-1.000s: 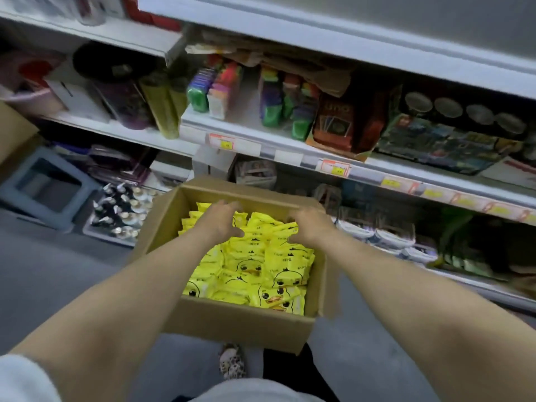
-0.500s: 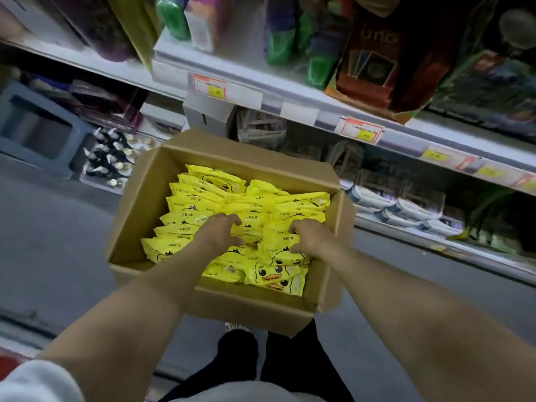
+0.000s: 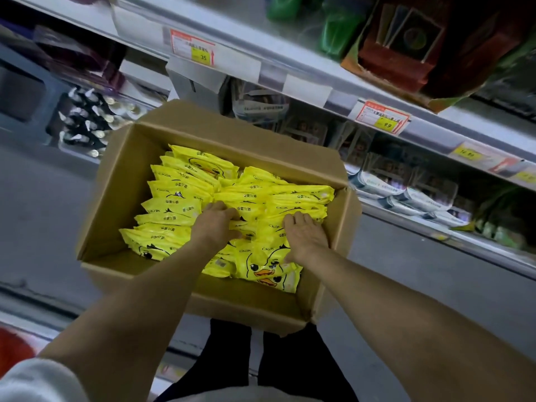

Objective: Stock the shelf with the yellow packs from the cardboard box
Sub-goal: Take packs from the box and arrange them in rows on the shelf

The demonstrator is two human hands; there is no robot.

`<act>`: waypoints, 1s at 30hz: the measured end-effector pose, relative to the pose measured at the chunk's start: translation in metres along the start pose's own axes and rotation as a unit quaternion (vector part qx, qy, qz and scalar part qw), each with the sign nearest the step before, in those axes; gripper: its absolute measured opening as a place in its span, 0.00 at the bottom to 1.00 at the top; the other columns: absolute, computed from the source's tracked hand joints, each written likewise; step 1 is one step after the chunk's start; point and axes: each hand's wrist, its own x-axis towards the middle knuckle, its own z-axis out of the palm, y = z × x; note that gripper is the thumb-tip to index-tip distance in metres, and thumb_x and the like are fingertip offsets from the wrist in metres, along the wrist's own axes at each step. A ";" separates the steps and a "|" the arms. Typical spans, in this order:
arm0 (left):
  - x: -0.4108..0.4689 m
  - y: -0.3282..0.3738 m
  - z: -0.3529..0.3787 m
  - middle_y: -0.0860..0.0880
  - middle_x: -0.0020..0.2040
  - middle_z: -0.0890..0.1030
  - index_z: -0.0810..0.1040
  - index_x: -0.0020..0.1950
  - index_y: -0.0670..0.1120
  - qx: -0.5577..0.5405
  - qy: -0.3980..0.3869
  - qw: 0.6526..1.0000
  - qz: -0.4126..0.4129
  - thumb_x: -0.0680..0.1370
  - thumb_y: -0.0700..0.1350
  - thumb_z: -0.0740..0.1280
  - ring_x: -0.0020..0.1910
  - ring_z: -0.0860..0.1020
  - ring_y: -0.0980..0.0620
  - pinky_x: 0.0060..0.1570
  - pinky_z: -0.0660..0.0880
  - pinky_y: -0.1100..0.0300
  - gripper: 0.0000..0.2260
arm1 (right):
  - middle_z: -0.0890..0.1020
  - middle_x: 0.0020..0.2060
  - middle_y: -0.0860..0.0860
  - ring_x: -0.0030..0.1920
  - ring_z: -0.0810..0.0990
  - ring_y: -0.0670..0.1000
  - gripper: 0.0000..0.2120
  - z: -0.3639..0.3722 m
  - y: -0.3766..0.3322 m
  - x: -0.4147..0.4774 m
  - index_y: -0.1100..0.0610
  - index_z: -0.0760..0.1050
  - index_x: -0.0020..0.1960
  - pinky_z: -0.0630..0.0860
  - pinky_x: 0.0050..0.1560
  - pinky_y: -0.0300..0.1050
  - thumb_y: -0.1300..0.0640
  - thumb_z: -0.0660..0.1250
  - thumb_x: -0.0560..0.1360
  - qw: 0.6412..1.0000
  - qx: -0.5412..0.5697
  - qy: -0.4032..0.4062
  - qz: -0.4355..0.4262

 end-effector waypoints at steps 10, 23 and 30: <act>0.000 0.000 0.000 0.44 0.55 0.77 0.77 0.53 0.45 0.000 -0.008 1.000 -0.011 0.76 0.48 0.71 0.58 0.73 0.42 0.52 0.72 0.51 0.10 | 0.76 0.51 0.52 0.54 0.73 0.54 0.17 -0.005 0.008 0.006 0.51 0.72 0.47 0.71 0.47 0.45 0.46 0.77 0.68 0.997 0.075 -0.029 -0.004; -0.064 -0.030 -0.072 0.40 0.47 0.76 0.68 0.62 0.42 -0.175 0.067 0.981 -0.050 0.84 0.46 0.57 0.41 0.73 0.43 0.36 0.66 0.56 0.10 | 0.60 0.78 0.50 0.76 0.62 0.53 0.43 -0.049 -0.013 -0.063 0.53 0.57 0.79 0.66 0.67 0.44 0.37 0.70 0.73 0.907 0.418 -0.038 0.041; -0.106 -0.030 -0.109 0.43 0.57 0.76 0.69 0.67 0.43 -0.254 0.063 0.965 -0.033 0.74 0.59 0.71 0.52 0.75 0.46 0.40 0.68 0.58 0.29 | 0.64 0.76 0.51 0.75 0.64 0.55 0.51 -0.060 -0.034 -0.101 0.54 0.59 0.78 0.64 0.71 0.47 0.38 0.78 0.64 0.935 0.349 0.031 0.058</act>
